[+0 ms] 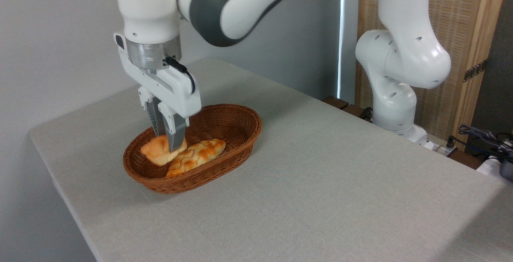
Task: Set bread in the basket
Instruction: 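Lower the roll into the basket beside the braided loaf and release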
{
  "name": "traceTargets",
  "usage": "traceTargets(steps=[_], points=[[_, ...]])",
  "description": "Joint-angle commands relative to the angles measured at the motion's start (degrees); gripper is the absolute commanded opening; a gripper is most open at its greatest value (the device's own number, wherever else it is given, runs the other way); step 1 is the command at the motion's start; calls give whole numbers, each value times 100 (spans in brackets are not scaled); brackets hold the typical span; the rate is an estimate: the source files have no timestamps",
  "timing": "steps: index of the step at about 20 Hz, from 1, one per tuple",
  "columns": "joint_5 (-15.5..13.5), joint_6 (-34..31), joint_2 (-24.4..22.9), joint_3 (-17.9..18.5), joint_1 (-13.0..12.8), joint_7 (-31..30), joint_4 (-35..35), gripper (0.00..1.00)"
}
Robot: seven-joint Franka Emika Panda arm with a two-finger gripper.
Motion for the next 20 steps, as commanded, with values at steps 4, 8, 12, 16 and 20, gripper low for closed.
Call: traceTargets(steps=[4, 8, 12, 16, 20], points=[[-45, -178, 27, -503, 30, -316, -68, 94], [-45, 112, 89, -635, 21, -272, -60, 100], [-45, 165, 98, -670, 21, -272, -60, 100], [-45, 157, 72, -653, 38, -281, -33, 100], [-45, -385, -25, -399, 187, -246, 457, 100]])
